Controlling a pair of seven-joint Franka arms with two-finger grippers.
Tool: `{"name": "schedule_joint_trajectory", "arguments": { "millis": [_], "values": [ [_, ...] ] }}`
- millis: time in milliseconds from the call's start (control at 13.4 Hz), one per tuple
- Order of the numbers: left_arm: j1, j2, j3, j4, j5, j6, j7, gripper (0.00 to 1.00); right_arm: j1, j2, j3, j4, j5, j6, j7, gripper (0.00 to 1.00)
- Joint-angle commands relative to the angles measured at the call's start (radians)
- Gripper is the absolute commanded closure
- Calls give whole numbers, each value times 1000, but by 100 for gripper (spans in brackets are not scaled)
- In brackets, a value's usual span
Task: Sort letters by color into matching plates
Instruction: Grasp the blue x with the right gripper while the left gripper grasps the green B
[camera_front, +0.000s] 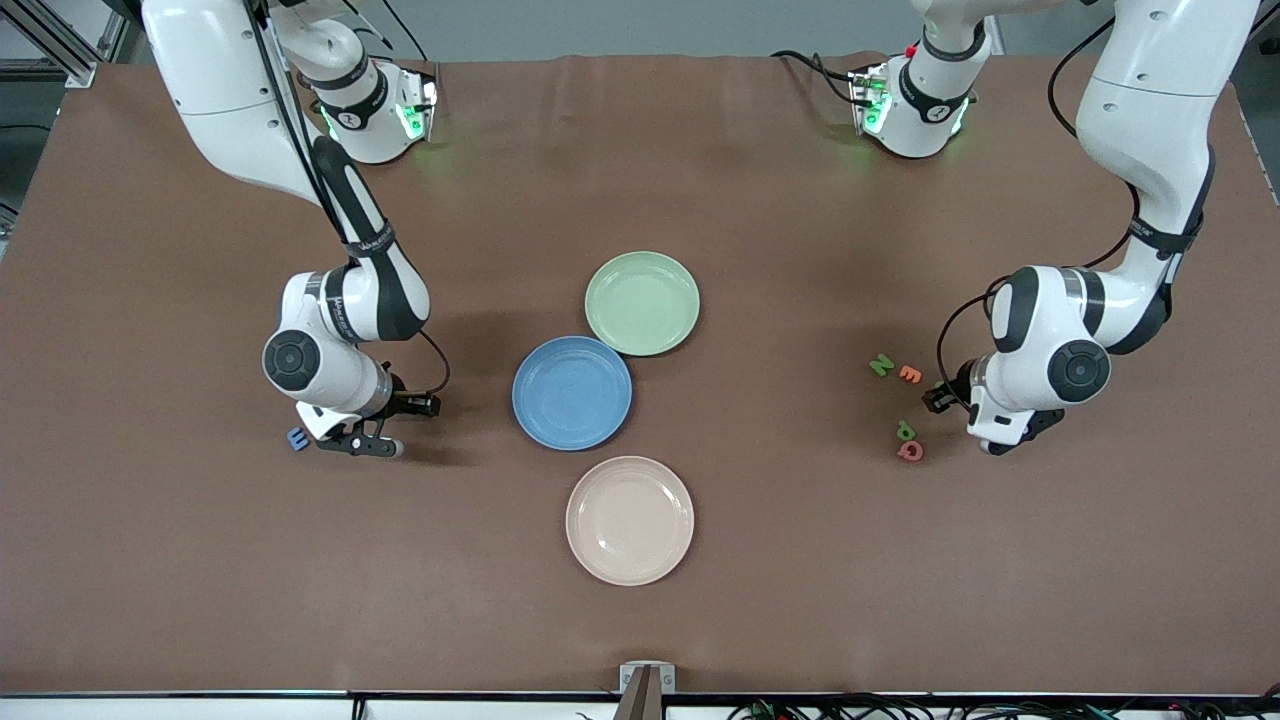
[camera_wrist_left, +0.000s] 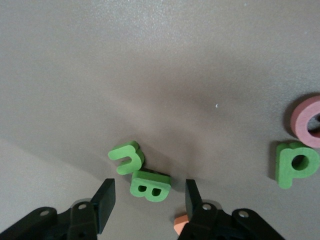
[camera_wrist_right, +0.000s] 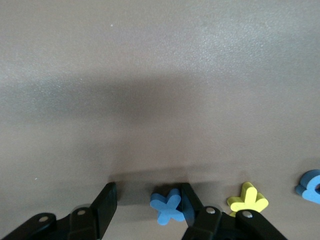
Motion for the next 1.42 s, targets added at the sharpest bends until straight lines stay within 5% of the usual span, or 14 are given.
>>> {"name": "schedule_joint_trajectory", "arguments": {
  "millis": [0,449,599,823,1047,1197,1347],
  "values": [
    [-3,3,-1,0,19,11,-26,36,1,20,3,8,24,1,-11,54],
    [0,6,-1,2,21,11,-26,38,1,20,3,8,24,1,-34,82],
    [0,9,1,3,21,11,-24,38,1,20,3,8,24,1,-36,85],
    [0,11,1,5,21,12,-24,40,1,18,1,8,24,1,-36,81],
    [0,11,1,5,21,11,-24,41,2,18,3,9,24,1,-25,53],
    [1,11,1,8,21,11,-24,42,2,18,3,9,24,1,-31,52],
    [3,9,1,10,21,11,-24,43,2,20,3,9,24,1,-33,60]
  ]
}}
